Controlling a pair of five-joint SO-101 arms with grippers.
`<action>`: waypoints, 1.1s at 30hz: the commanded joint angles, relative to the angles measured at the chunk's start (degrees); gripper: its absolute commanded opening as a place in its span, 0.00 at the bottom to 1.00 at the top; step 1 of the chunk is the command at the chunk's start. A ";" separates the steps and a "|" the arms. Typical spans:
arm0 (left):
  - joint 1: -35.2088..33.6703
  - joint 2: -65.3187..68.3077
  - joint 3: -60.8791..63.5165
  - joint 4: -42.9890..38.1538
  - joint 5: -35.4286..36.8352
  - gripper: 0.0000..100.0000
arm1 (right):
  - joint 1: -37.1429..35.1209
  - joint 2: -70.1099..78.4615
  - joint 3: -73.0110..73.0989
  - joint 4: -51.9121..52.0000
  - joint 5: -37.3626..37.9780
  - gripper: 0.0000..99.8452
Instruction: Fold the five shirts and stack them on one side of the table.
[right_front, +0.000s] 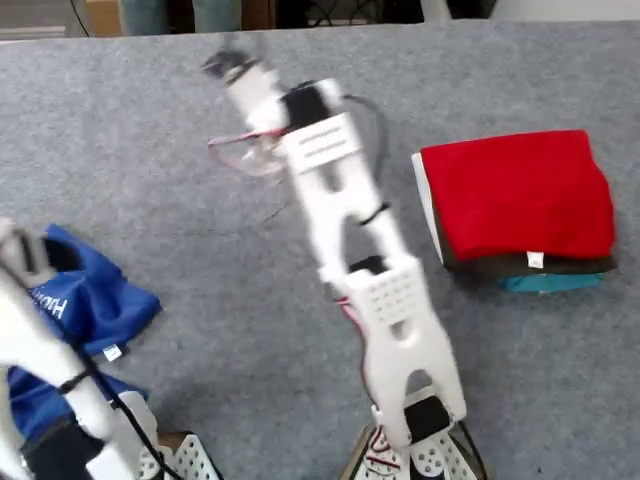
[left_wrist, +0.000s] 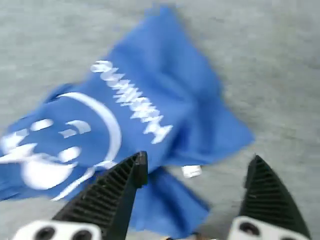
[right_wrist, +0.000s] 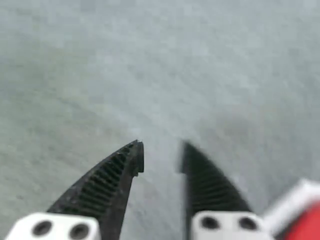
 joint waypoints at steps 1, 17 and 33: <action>9.89 0.62 10.42 -6.77 3.78 0.25 | 5.54 -6.99 6.20 0.35 -0.18 0.05; 15.96 15.56 27.47 -34.02 -0.53 0.14 | 10.37 -11.91 7.78 0.35 5.89 0.06; 12.97 21.63 10.24 -15.12 -0.62 0.03 | 10.20 -11.82 7.78 0.35 5.63 0.06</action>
